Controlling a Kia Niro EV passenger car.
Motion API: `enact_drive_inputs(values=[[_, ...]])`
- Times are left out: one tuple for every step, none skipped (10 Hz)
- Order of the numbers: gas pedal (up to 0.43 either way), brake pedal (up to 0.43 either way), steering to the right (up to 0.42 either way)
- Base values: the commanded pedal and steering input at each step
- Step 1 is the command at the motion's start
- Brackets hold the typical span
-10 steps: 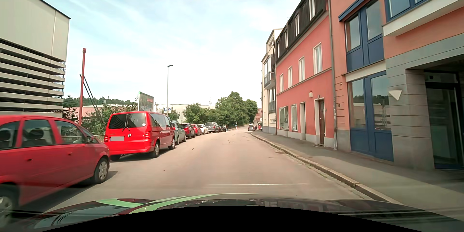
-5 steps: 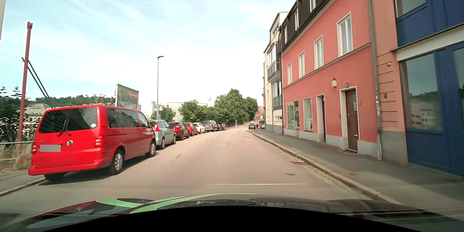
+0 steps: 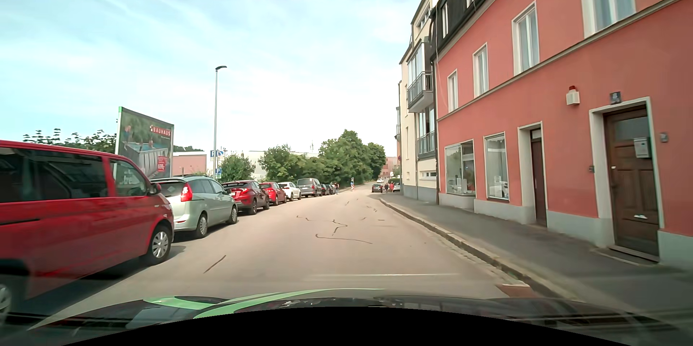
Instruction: Follow the waypoints while adhering to traffic rules and regulations
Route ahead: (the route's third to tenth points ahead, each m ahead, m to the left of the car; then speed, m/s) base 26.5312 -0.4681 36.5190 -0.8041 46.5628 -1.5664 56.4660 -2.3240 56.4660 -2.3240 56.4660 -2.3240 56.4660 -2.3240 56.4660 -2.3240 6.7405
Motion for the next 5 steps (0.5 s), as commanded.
enact_drive_inputs(values=[[0.0, 0.0, 0.0], [0.0, 0.0, 0.0], [0.0, 0.0, 0.0], [0.0, 0.0, 0.0], [0.0, 0.0, 0.0]])
